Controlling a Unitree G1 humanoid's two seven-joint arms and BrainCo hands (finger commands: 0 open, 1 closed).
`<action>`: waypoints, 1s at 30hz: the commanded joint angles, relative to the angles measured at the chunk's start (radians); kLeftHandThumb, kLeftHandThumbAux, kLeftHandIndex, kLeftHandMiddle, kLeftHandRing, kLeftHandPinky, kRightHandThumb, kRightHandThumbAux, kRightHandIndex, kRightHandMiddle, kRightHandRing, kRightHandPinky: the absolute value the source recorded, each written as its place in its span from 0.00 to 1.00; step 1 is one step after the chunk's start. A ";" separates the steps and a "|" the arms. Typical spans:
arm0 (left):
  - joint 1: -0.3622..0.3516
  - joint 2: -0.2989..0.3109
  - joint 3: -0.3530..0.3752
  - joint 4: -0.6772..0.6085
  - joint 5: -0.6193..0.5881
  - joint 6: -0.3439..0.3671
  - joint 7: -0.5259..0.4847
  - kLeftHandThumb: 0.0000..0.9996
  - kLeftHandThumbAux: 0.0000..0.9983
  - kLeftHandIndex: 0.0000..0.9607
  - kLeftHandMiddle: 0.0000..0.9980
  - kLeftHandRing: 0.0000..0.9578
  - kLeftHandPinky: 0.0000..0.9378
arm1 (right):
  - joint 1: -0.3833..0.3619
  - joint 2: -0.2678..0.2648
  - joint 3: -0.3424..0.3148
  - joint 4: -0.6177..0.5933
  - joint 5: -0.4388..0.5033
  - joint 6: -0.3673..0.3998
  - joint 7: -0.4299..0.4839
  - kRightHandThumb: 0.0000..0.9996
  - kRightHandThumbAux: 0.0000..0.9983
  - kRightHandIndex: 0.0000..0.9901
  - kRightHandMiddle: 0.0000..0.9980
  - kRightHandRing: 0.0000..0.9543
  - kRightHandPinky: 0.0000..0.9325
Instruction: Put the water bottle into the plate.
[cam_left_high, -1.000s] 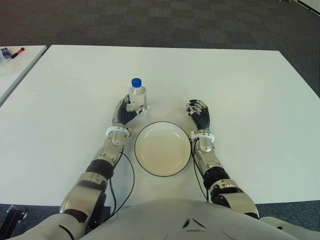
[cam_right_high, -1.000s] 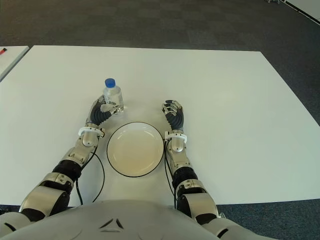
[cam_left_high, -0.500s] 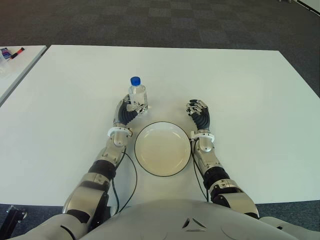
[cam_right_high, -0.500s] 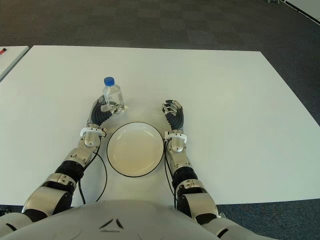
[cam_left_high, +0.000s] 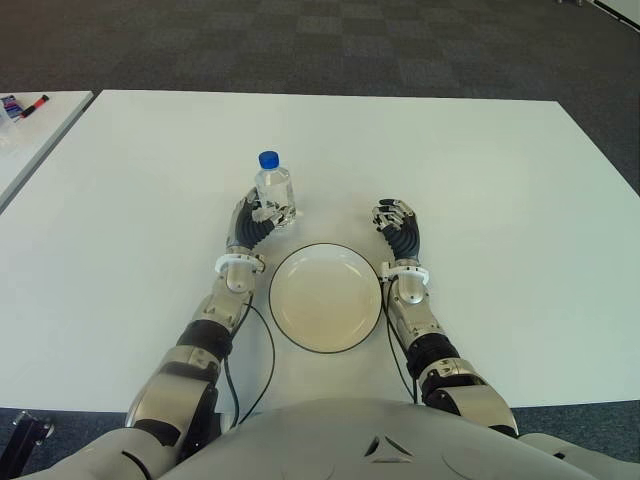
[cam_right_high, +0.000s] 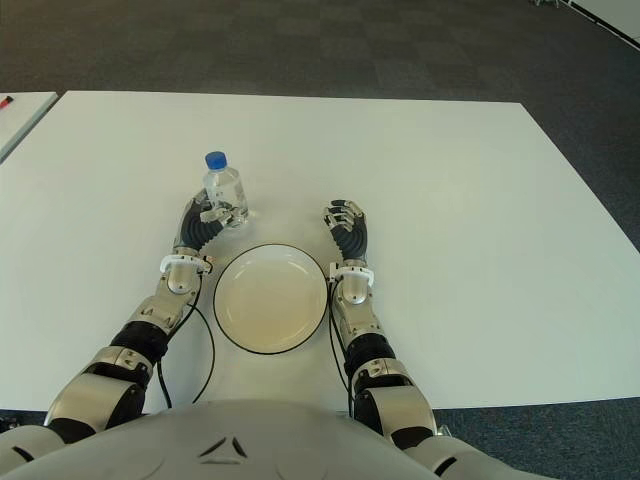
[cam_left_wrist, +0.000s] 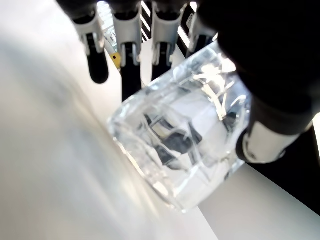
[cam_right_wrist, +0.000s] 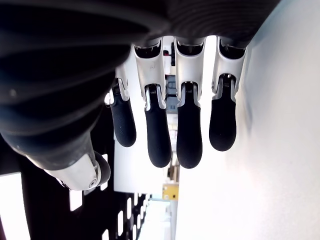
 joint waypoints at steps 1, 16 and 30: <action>0.001 -0.004 0.009 -0.005 -0.016 -0.030 0.002 0.95 0.65 0.39 0.53 0.56 0.68 | 0.023 0.006 -0.002 0.029 0.003 0.032 0.004 0.94 0.67 0.36 0.49 0.54 0.57; -0.002 -0.008 0.017 0.009 -0.041 -0.050 -0.012 0.95 0.65 0.39 0.52 0.57 0.69 | 0.019 0.005 -0.003 0.039 0.005 0.026 0.004 0.94 0.67 0.36 0.49 0.54 0.58; 0.009 -0.015 0.022 -0.015 -0.039 -0.067 0.007 0.95 0.65 0.40 0.53 0.57 0.74 | 0.018 0.003 -0.001 0.042 -0.002 0.026 -0.004 0.94 0.67 0.36 0.49 0.54 0.59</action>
